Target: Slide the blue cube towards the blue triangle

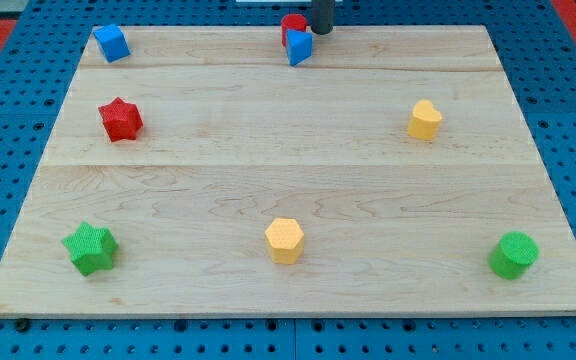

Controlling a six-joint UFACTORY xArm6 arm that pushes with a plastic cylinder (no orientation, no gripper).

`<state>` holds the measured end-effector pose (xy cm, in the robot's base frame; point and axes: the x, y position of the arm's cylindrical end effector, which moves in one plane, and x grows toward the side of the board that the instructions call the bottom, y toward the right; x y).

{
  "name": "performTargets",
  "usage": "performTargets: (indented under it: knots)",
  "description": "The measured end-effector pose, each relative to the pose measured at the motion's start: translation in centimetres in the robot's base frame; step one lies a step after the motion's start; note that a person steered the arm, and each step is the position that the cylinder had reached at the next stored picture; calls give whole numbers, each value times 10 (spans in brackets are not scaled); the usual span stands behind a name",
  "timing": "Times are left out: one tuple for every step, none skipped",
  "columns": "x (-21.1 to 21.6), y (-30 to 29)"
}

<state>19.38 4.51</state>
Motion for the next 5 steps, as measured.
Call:
performTargets:
  knots:
    - [2,-2]
    - [47,56]
    - [110,59]
    - [147,-13]
    - [144,-116]
